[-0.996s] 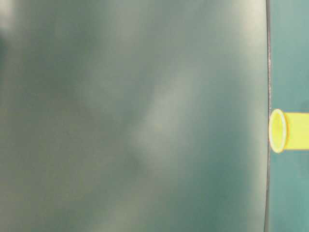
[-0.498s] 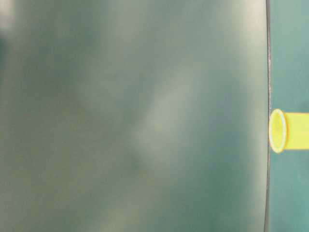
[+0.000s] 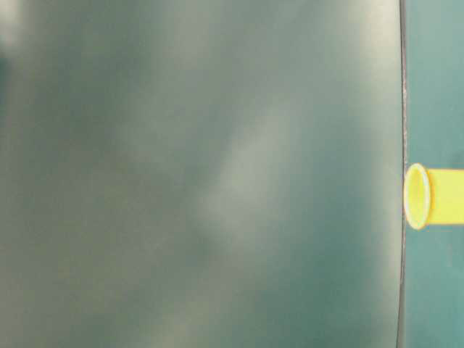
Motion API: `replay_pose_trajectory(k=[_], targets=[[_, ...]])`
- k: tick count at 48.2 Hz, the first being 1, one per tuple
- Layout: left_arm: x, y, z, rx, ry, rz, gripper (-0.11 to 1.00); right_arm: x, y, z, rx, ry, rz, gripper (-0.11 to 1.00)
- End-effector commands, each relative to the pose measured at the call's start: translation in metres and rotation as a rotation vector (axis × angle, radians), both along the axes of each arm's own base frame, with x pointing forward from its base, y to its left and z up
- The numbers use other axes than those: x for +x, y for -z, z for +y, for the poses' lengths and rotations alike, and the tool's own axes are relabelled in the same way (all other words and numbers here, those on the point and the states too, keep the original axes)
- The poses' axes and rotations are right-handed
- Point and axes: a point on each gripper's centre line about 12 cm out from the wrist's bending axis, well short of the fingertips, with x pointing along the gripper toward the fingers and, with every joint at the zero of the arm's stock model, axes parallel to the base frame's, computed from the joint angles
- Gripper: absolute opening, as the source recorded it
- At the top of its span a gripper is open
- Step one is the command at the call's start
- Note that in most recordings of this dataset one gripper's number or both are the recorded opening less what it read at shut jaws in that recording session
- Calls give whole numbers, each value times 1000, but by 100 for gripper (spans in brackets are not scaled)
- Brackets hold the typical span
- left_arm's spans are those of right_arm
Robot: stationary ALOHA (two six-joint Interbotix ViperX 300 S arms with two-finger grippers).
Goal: Move the cup toward the block with left arm.
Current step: 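Open the left gripper and extend the left arm toward the orange cup, then position the open left gripper around the orange cup's side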
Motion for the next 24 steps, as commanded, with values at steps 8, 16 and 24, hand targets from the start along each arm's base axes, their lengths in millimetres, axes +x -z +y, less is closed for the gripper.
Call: replay_pose_trajectory(k=[8, 16, 24], targets=[[23, 14, 12, -13, -30, 79, 87, 2, -13, 0, 3, -1, -34, 1], [49, 39, 22, -26, -47, 132, 87, 2, -12, 0, 2, -1, -32, 1], [74, 71, 31, -39, -59, 189, 87, 2, -12, 0, 2, 0, -32, 1]])
